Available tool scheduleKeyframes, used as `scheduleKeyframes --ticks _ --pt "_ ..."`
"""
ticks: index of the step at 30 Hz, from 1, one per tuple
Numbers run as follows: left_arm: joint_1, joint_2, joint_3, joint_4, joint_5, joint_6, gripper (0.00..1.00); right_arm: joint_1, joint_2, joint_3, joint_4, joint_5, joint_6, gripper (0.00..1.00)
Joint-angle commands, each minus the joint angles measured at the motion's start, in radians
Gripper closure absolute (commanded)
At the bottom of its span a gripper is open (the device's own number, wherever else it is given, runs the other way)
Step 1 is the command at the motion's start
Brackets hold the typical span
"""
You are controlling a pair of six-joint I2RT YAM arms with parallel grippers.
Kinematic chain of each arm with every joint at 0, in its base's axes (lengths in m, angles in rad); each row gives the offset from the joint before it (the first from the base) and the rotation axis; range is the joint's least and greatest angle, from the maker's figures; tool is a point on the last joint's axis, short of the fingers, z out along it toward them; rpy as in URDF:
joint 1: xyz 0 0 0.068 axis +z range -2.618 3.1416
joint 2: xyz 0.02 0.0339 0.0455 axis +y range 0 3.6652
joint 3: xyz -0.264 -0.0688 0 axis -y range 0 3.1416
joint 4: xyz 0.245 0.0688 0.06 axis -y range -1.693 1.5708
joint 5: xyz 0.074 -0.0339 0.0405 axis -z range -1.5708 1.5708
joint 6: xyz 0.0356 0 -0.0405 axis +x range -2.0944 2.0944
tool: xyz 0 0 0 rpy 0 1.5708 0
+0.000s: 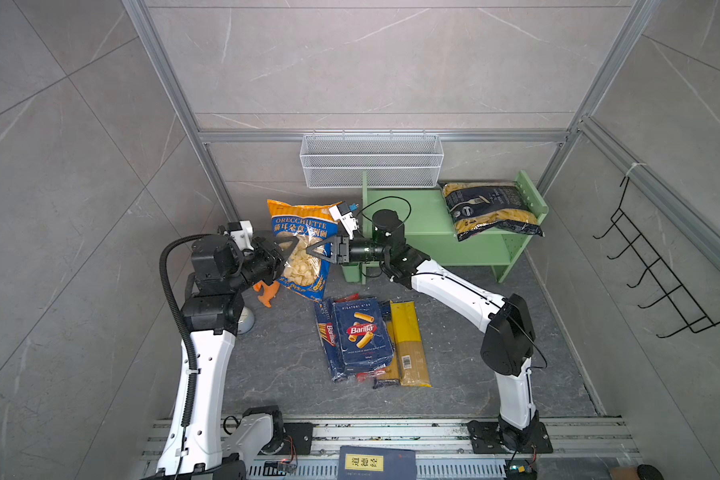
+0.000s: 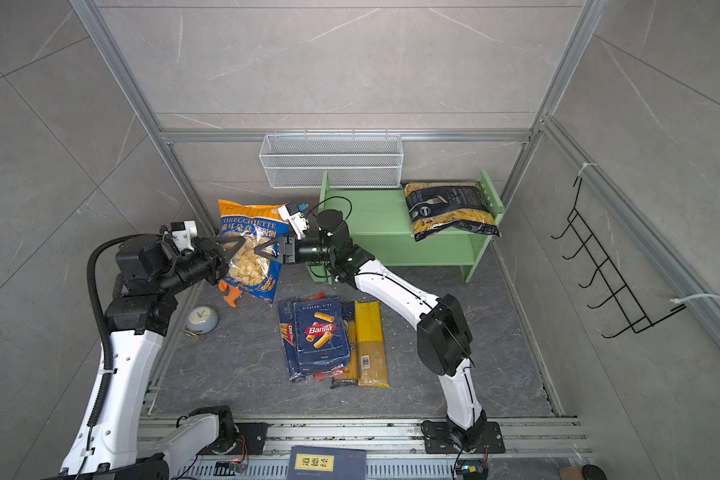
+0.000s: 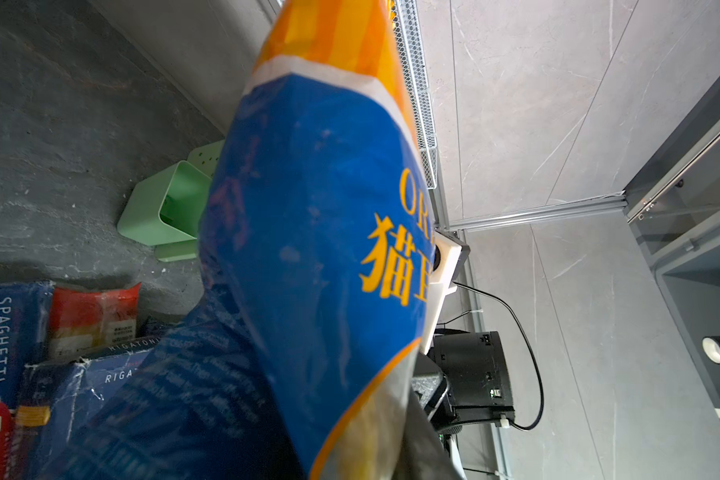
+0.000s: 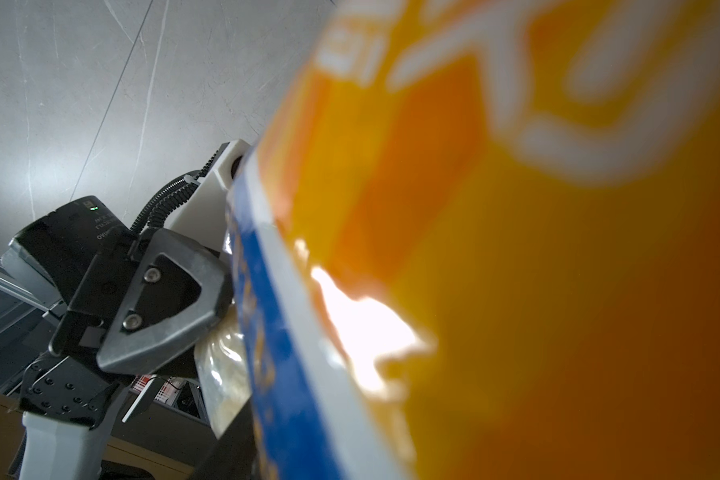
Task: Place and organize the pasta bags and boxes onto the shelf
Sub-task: 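Close the right gripper on the orecchiette bag held by the left gripper, then carry the orecchiette bag with the right gripper toward the shelf while the left gripper releases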
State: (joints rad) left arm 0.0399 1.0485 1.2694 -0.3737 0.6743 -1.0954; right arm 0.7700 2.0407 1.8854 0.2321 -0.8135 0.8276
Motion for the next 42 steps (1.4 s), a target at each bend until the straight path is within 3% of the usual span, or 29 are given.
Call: scheduleKeyframes --ticks 1,5,8,23,28,42 --pt "-0.058 0.031 0.024 0.042 0.122 0.013 0.62 0.059 -0.074 0.056 0.281 -0.174 0.103 0.71" --pt "-0.058 0.048 0.032 0.057 0.119 0.009 0.60 0.025 -0.075 0.037 0.446 -0.175 0.278 0.76" --pt "-0.061 0.066 0.046 0.074 0.123 0.007 0.58 0.005 -0.075 0.038 0.510 -0.175 0.340 0.79" --pt "-0.132 0.185 0.131 0.122 0.107 0.033 0.55 -0.042 -0.141 0.014 0.461 -0.184 0.332 0.95" --pt "-0.133 0.215 0.148 0.132 0.097 0.037 0.49 -0.072 -0.167 -0.016 0.455 -0.167 0.341 1.00" --pt "-0.133 0.281 0.196 0.146 0.103 0.049 0.40 -0.138 -0.145 -0.012 0.537 -0.150 0.466 1.00"
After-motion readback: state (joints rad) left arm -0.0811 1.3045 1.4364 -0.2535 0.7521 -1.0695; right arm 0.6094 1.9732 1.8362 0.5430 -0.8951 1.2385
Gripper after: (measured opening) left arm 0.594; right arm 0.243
